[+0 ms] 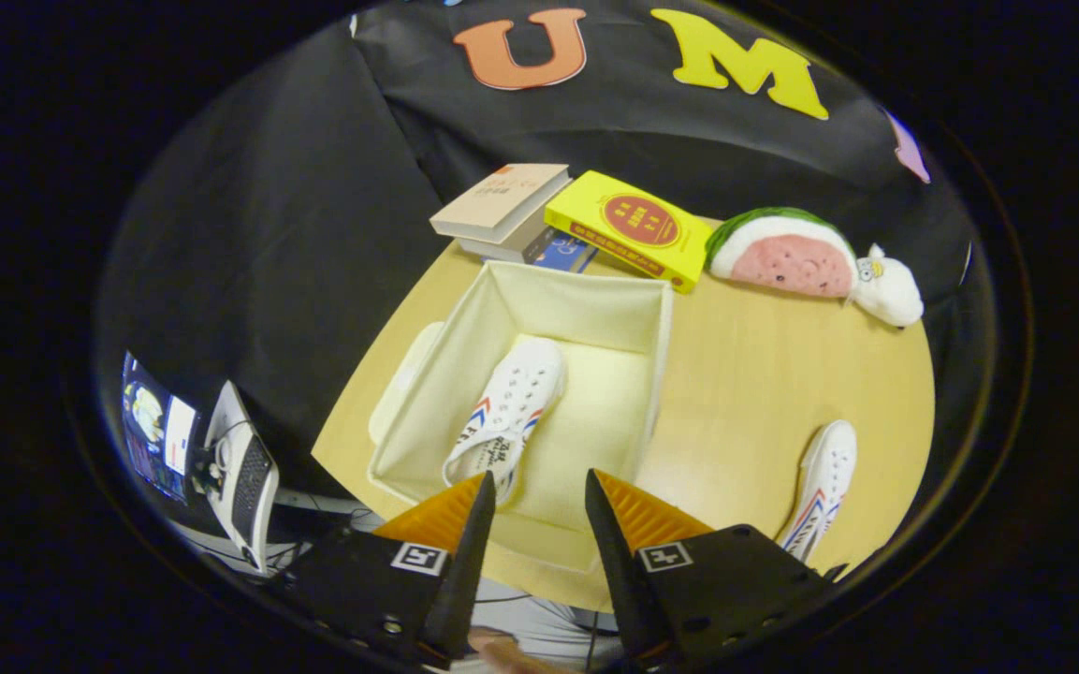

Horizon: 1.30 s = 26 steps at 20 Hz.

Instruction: Open the storage box then place both shoes into the box .Put the left shoe in first, then the right shoe, with the right side of both shoes facing outward in a uniform manner.

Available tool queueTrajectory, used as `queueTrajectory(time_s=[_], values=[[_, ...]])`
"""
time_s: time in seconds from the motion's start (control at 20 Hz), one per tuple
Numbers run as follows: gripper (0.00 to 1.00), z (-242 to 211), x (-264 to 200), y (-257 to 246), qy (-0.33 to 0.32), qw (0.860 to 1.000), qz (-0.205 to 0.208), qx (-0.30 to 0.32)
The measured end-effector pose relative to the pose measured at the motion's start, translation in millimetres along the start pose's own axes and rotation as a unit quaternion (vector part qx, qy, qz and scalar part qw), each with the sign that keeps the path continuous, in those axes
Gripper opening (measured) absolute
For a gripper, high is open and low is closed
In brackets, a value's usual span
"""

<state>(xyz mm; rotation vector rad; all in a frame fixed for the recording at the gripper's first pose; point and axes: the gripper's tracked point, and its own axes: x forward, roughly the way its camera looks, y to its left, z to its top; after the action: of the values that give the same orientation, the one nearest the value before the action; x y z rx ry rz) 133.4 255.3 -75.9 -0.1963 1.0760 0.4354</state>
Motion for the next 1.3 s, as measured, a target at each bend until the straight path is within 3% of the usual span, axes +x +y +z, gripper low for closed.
queueTrajectory(time_s=[0.1,0.15,0.3,0.8,1.15,1.3], values=[[0.99,-8.4,-10.7,-27.4,-0.006,1.000,-0.023,0.003],[0.95,-11.6,-19.2,-37.9,-0.006,1.000,-0.027,0.015],[0.95,-26.9,-23.5,-88.7,-0.005,0.998,-0.048,0.043],[0.95,-107.7,7.7,-263.0,0.049,0.980,-0.147,0.121],[0.95,-161.5,43.1,-320.0,0.097,0.967,-0.161,0.170],[0.91,-167.0,57.1,-321.5,0.111,0.965,-0.148,0.183]])
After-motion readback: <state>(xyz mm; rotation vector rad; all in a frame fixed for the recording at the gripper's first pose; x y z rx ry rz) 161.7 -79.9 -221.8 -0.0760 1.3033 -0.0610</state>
